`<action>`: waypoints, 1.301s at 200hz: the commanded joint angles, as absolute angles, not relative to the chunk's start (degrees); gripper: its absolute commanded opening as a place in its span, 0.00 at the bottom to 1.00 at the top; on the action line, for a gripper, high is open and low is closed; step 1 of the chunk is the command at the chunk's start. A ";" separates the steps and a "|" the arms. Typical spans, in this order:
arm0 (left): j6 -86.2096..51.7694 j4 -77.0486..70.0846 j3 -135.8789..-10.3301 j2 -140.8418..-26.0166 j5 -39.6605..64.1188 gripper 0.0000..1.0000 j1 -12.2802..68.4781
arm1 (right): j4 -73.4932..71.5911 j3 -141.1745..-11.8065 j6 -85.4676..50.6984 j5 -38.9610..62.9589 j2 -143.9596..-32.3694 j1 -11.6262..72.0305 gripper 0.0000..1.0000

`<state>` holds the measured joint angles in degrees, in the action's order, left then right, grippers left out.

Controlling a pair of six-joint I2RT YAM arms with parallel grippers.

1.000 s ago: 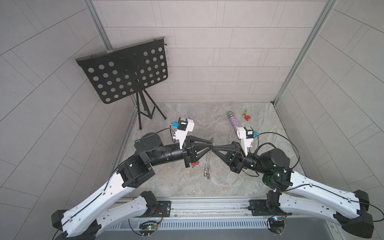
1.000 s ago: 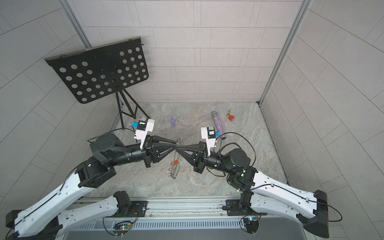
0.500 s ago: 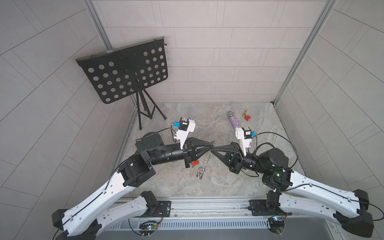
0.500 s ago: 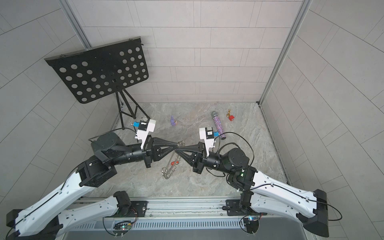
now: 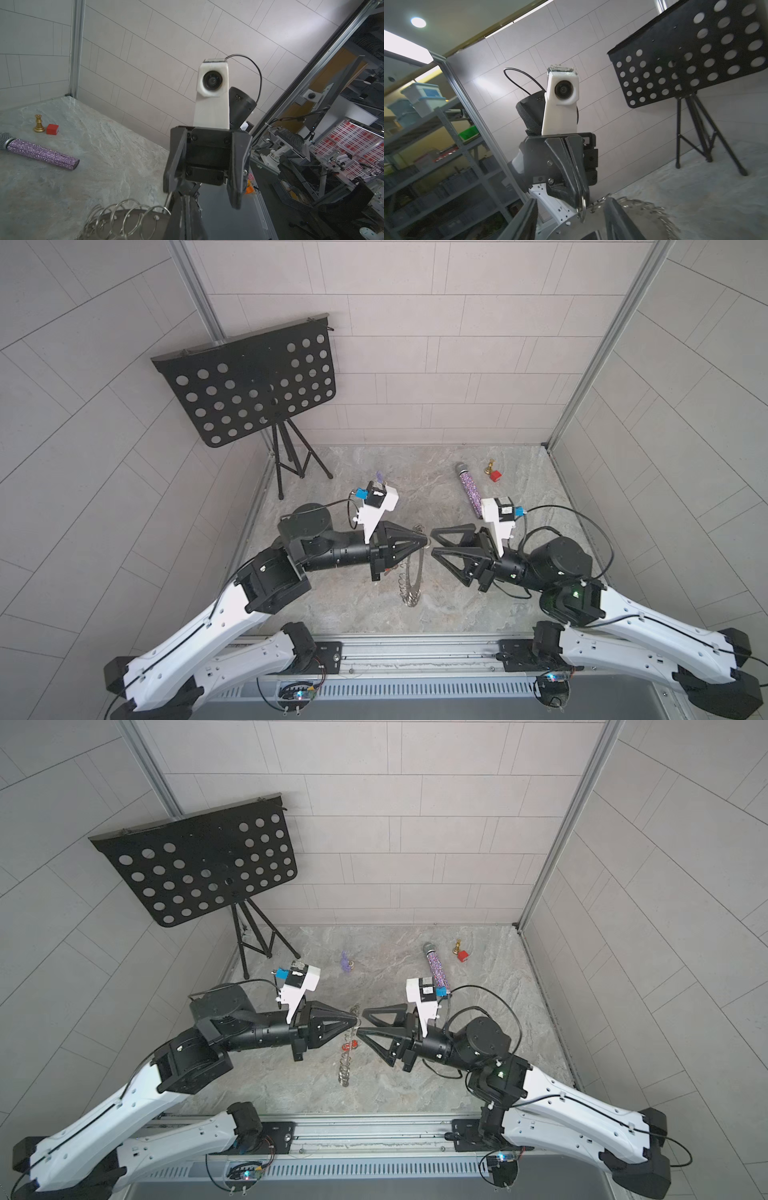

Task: Attach keys to a key ring
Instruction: Adjust the keyring.

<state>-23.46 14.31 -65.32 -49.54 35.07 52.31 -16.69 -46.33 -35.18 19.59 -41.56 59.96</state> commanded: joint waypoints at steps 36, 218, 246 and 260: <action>-19.12 21.88 -72.07 -50.33 40.46 0.00 52.70 | -0.32 -53.13 -26.82 20.86 -38.38 60.03 0.46; -21.21 20.57 -71.03 -50.70 42.65 0.00 52.68 | -1.89 -55.00 -28.48 28.14 -45.59 60.03 0.20; -21.38 20.43 -71.02 -50.82 42.70 0.00 52.76 | -2.15 -55.31 -28.65 28.15 -46.02 60.03 0.15; -21.54 20.48 -70.97 -50.97 42.79 0.00 52.73 | -2.54 -55.36 -28.86 28.12 -46.18 60.05 0.14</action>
